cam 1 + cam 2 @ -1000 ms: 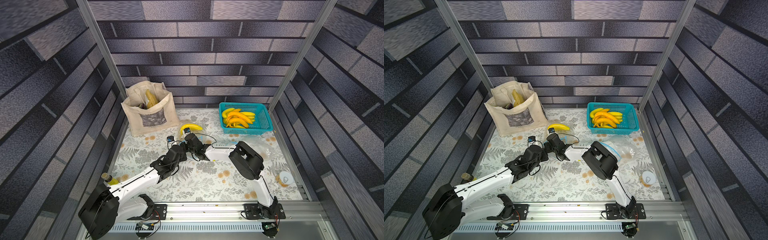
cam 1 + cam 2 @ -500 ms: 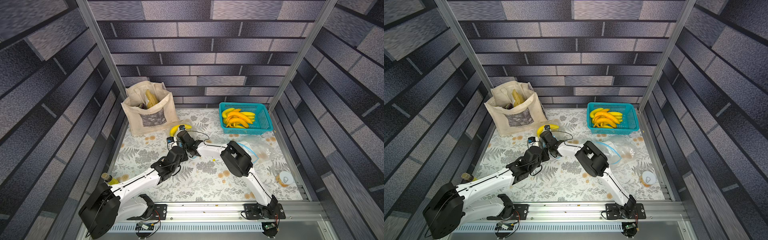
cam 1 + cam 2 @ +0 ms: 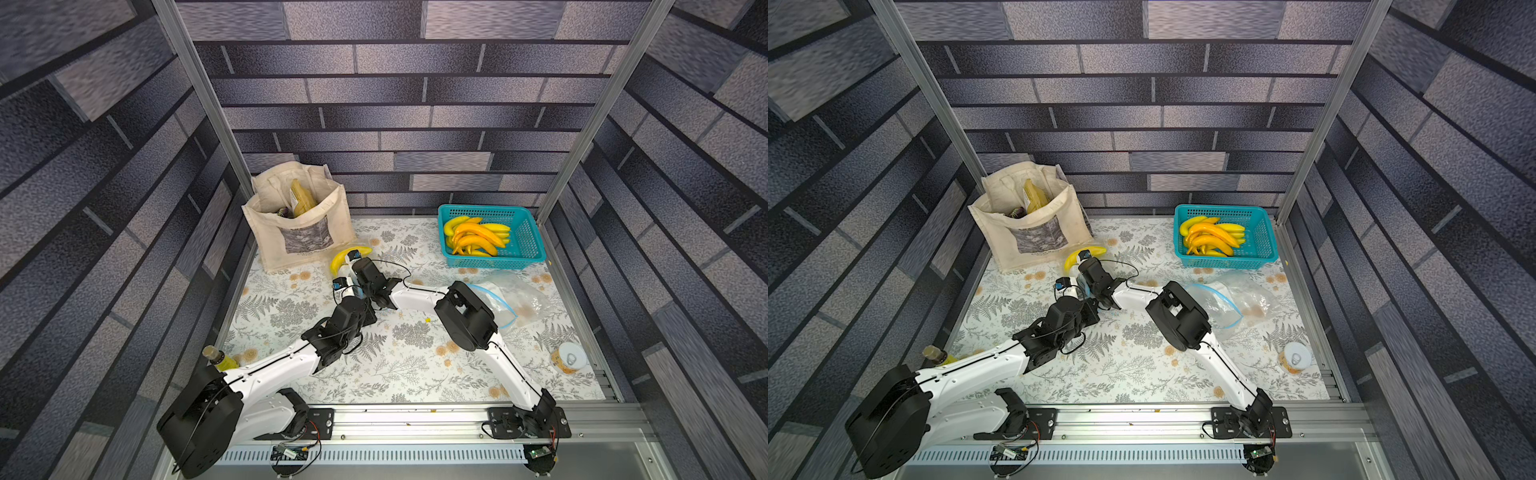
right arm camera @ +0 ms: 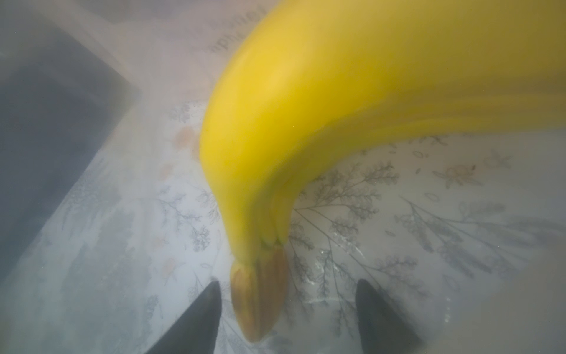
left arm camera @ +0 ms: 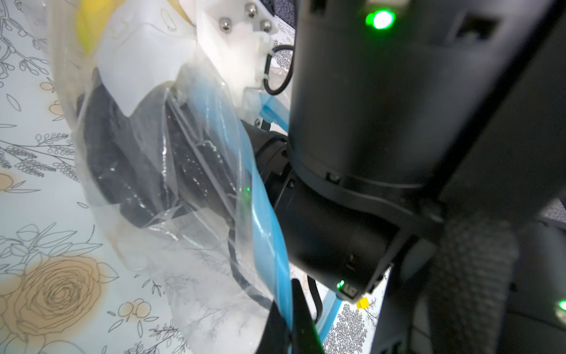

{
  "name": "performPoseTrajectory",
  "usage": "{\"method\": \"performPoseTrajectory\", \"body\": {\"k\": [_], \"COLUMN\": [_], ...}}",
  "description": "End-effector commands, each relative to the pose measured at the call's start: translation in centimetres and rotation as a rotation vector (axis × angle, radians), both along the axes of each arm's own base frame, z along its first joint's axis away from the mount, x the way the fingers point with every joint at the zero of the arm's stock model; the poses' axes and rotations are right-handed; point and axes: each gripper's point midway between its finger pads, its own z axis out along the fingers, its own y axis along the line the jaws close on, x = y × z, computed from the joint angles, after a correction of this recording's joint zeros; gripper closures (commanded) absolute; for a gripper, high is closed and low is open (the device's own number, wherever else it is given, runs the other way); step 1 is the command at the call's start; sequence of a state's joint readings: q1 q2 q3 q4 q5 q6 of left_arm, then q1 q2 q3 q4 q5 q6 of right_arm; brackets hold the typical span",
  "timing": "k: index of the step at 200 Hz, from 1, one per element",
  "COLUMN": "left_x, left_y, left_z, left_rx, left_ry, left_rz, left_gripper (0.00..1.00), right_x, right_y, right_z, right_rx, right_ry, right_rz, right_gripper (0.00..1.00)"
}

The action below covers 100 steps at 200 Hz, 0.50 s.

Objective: Open the zip-top bag and take out the banana
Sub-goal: Pick up the banana from the zipper food storage bag.

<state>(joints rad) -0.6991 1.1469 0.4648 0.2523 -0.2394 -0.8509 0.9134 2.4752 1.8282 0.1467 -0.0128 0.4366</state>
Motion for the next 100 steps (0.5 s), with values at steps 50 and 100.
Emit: {"method": "performPoseTrajectory", "body": {"k": [50,100], "left_x": [-0.2,-0.5], "left_y": [-1.6,-0.9], "left_z": [-0.4,-0.7], "left_rx": [-0.111,-0.121], "left_ry": [0.016,0.018], "left_rz": [-0.038,-0.018], "left_gripper": [0.98,0.98], "right_x": [0.1,0.2], "right_y": [2.3,1.3], "right_z": [-4.1,-7.2], "right_rx": [-0.109,-0.276], "right_ry": [0.085,0.112], "right_rz": [0.025,0.010], "right_gripper": [0.32,0.48]}}
